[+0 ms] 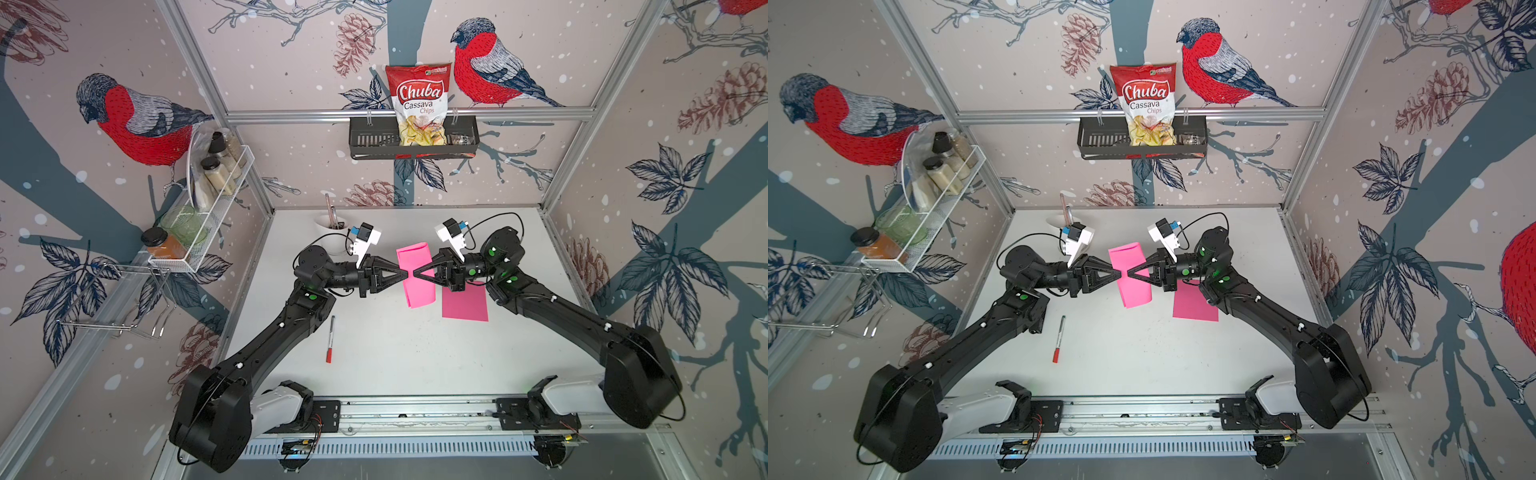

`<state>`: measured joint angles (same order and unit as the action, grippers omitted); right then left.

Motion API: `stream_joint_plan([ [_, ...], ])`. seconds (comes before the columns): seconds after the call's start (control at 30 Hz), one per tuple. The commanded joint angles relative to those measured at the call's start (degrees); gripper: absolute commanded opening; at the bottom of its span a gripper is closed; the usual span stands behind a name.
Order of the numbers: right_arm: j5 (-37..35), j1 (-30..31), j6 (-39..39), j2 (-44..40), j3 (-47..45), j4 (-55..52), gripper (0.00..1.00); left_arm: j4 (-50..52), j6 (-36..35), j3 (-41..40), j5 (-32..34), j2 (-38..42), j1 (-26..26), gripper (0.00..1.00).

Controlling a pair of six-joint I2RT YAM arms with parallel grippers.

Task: Fold the square paper along the opposite sides
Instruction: Fold the paper.

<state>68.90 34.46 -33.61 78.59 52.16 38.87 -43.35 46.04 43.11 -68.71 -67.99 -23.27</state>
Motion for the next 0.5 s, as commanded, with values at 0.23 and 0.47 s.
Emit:
stream_joint_plan([
  [0.23,-2.23,0.25,-0.58,-0.09,0.24,1.26,0.08,3.53,-3.44,1.27,3.03,0.89,-0.16,0.42],
  [0.47,-3.49,0.26,-1.17,0.55,0.96,1.09,0.08,5.95,-5.60,1.64,4.20,1.36,-1.10,0.34],
])
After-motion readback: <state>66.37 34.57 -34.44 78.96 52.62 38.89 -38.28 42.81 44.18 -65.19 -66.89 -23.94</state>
